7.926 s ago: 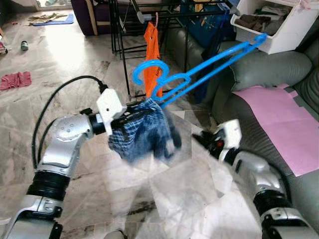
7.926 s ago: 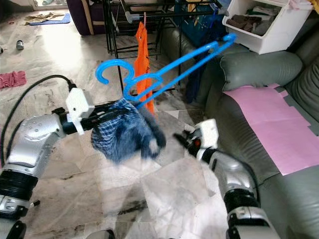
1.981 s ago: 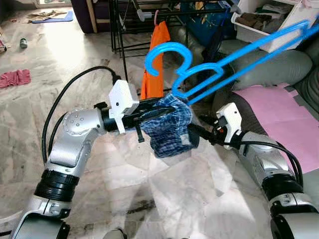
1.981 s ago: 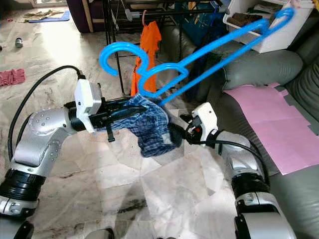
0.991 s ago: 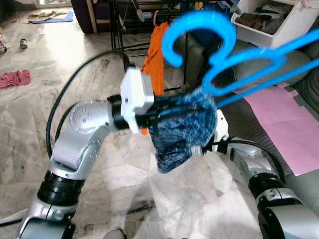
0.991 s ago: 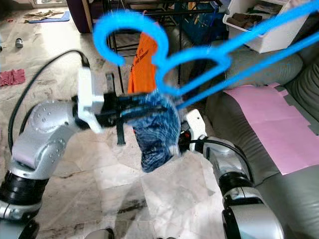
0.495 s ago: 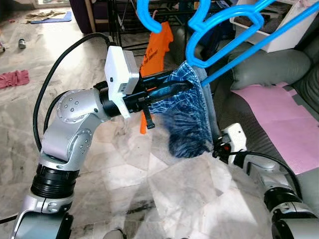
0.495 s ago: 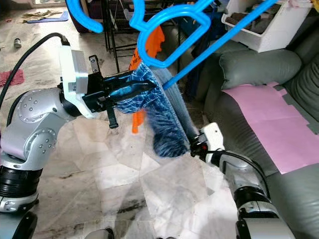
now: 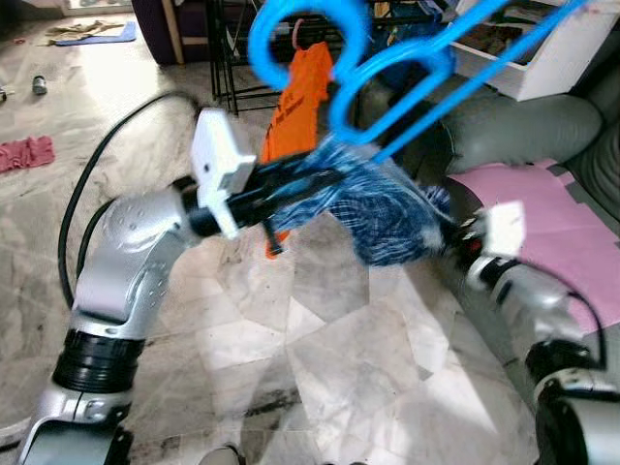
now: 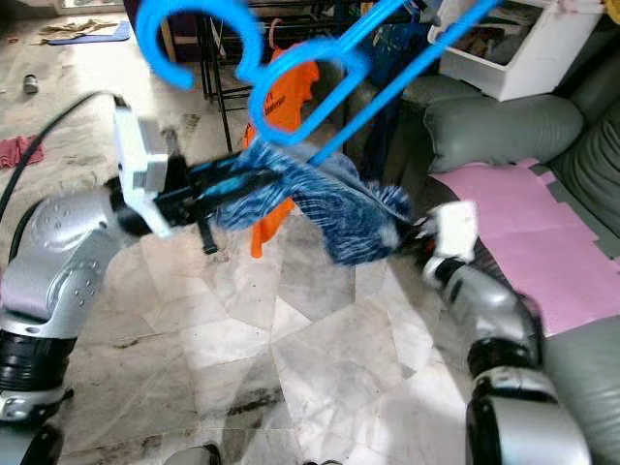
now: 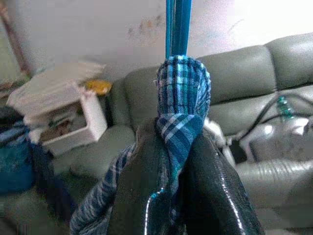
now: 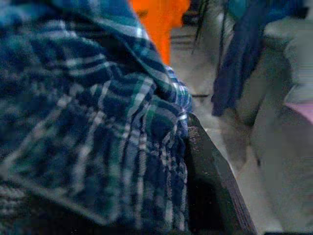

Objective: Hang hanger

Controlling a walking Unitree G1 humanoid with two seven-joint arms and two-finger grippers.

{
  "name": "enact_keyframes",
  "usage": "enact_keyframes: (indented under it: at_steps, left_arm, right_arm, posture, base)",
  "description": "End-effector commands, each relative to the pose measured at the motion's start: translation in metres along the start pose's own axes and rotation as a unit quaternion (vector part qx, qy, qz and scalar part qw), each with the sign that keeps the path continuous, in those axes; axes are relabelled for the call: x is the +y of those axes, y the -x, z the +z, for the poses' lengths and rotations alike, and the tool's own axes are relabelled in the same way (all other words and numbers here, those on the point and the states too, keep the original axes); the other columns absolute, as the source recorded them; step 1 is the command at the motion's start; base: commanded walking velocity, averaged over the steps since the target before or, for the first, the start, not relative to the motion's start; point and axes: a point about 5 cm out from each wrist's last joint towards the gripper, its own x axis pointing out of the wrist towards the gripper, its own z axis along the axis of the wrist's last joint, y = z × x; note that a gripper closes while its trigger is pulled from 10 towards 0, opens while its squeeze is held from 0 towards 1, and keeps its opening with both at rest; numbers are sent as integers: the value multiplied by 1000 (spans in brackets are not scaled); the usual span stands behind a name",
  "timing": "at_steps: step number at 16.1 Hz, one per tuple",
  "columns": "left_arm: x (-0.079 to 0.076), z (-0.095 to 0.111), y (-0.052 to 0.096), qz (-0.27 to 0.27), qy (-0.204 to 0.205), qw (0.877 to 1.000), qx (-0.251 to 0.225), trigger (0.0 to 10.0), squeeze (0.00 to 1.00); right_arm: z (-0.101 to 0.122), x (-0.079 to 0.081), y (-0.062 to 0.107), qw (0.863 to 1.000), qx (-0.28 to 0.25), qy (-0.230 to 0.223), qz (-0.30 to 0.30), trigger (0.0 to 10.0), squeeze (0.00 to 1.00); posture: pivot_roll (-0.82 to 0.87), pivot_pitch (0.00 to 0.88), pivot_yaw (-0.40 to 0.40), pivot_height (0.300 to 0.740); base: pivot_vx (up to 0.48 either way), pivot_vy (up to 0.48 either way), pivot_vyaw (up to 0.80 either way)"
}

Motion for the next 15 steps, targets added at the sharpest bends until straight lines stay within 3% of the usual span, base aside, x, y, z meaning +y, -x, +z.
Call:
enact_keyframes:
  at_steps: [1,3,5,9,15]
  left_arm:
    - [2,-2,5,12,-9,1000,4,0,0]
    - [2,-12,12,27,0,1000,16,0,0]
    - [-6,-33,25,36,26,998,44,0,0]
    - [-32,-72,39,42,82,992,81,0,0]
    - [-58,-107,56,42,104,985,132,0,0]
  right_arm:
    - [8,-8,1,1000,-14,-10,-24,0,0]
    - [18,-10,-2,999,-32,-18,-30,0,0]
    - [42,-11,-8,996,-72,-37,-22,0,0]
    - [82,-8,-23,991,-108,-68,-38,0,0]
    - [83,-8,-30,990,-69,-89,-84,0,0]
  posture:
    - [79,126,-111,740]
    - [78,124,-111,740]
    - [76,120,-110,740]
    - [67,111,-112,740]
    - [64,109,-113,740]
  base:
    - [0,0,0]
    - [0,0,0]
    - [0,0,0]
    - [0,0,0]
    - [0,0,0]
